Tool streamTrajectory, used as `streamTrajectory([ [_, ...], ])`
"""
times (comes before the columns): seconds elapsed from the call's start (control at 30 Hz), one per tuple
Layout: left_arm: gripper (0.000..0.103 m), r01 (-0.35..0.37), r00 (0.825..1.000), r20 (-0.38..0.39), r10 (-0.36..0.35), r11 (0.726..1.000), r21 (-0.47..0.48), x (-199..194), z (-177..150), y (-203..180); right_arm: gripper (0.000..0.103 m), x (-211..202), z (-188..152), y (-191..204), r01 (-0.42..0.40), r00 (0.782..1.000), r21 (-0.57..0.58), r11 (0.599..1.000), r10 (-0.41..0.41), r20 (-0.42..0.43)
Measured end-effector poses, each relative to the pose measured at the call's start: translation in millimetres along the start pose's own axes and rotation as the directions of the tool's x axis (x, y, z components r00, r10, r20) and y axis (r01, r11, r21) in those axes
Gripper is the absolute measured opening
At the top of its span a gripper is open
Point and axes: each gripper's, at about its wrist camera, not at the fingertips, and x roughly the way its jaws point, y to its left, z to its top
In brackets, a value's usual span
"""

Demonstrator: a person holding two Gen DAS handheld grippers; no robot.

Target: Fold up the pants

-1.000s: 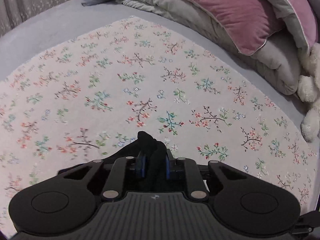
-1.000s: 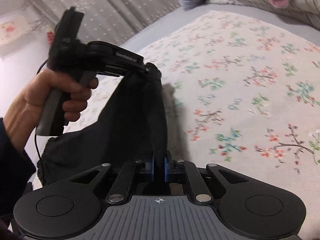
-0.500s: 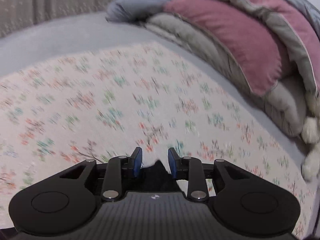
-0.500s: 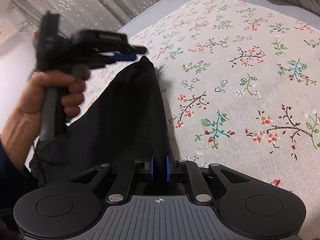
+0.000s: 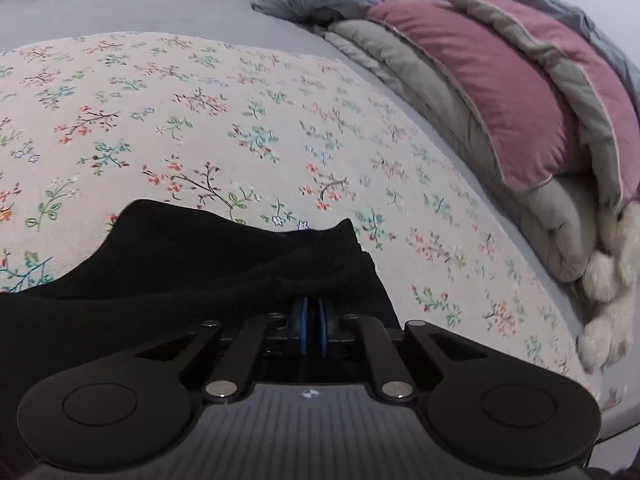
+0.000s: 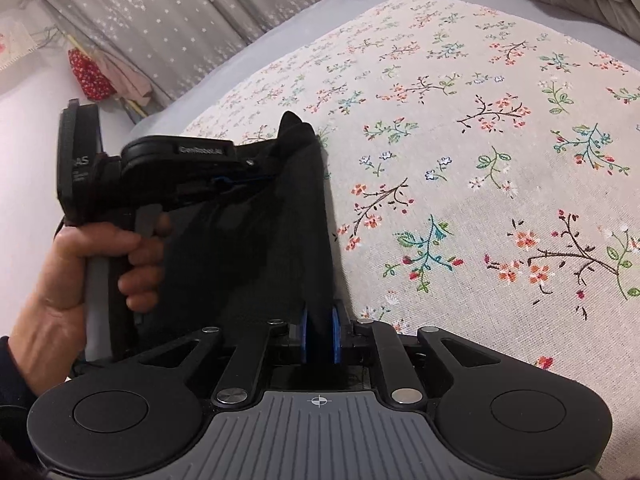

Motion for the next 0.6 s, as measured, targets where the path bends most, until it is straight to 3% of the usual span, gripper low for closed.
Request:
streamTrajectory([
  [0.13, 0.006, -0.084, 0.996, 0.039, 0.082, 0.996, 0.036, -34, -7, 8, 0.011, 0, -2, -1, -0.003, 1.0, -0.006, 1.0, 0.003, 0.004],
  [0.3, 0.026, -0.144, 0.984, 0.094, 0.151, 0.987, -0.077, -94, -57, 52, 0.012, 0, 1, -8, -0.012, 1.0, -0.014, 1.0, 0.012, 0.001],
  [0.33, 0.025, -0.16, 0.981, 0.09, 0.171, 0.979, -0.123, -99, -70, 63, 0.012, 0, 2, -8, -0.011, 1.0, -0.017, 1.0, 0.011, 0.001],
  [0.43, 0.021, -0.103, 0.979, 0.147, 0.144, 0.962, -0.252, -118, -108, 81, 0.012, 0, 1, -7, -0.004, 1.0, -0.027, 1.0, 0.004, 0.001],
  [0.6, 0.021, -0.15, 0.961, 0.19, 0.199, 0.957, -0.247, -142, -148, 54, 0.012, 0, 0, -3, 0.008, 1.0, -0.036, 0.999, -0.008, 0.009],
])
